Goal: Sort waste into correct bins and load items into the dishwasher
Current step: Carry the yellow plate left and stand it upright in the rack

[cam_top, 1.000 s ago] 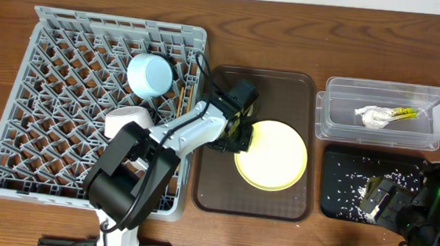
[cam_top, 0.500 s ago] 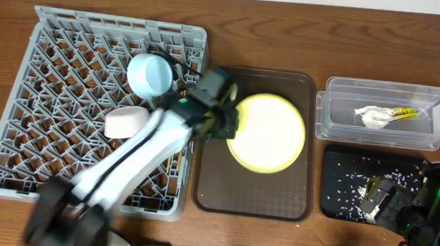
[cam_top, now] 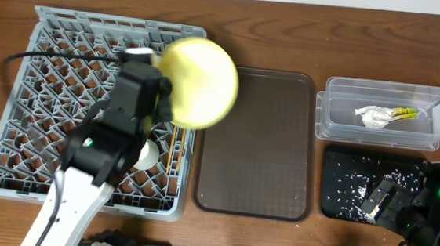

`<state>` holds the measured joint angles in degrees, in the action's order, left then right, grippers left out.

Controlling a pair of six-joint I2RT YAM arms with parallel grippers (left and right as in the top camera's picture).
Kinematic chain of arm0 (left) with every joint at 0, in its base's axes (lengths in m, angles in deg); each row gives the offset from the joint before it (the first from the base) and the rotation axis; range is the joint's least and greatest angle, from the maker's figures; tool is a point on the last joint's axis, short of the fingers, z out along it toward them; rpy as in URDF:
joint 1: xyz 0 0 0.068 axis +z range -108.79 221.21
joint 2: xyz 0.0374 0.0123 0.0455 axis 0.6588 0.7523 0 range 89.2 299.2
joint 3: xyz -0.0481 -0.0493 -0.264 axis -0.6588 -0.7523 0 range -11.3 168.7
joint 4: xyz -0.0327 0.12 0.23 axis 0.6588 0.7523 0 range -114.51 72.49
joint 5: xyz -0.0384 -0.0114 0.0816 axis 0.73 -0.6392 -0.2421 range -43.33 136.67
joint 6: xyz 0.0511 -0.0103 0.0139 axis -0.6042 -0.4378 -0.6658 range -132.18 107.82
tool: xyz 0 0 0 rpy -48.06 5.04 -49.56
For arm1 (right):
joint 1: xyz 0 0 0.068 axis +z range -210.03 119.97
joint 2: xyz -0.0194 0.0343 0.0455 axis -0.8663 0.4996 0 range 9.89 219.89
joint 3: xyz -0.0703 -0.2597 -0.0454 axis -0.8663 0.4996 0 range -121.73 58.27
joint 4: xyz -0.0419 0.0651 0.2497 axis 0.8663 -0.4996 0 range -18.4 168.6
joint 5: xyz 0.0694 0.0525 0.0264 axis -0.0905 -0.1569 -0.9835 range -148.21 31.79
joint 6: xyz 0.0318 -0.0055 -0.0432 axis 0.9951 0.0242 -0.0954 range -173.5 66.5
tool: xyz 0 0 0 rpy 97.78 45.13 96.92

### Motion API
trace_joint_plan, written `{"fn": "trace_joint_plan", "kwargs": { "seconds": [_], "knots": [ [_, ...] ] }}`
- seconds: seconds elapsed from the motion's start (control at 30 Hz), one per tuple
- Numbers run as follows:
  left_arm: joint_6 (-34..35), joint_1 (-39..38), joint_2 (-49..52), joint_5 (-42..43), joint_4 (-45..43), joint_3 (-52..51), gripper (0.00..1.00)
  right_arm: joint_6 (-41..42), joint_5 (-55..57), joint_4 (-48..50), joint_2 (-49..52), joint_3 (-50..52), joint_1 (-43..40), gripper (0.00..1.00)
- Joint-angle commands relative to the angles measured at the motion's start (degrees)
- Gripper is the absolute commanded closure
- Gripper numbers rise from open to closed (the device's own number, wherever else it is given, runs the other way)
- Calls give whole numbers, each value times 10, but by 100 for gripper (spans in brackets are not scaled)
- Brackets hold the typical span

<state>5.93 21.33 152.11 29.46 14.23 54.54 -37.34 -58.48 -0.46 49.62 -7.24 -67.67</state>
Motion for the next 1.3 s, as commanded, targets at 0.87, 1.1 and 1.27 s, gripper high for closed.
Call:
{"fn": "trace_joint_plan", "kwargs": {
  "seconds": [0.87,1.1,1.27],
  "knots": [
    [-105,-113,217,-496,-52,4,93,5,0,-1,0,-2,-3,1],
    [-99,-138,273,-521,-52,4,93,5,0,-1,0,-2,-3,1],
    [-71,-153,277,-525,-52,3,92,5,0,-1,0,-2,-3,1]
  ]
}}
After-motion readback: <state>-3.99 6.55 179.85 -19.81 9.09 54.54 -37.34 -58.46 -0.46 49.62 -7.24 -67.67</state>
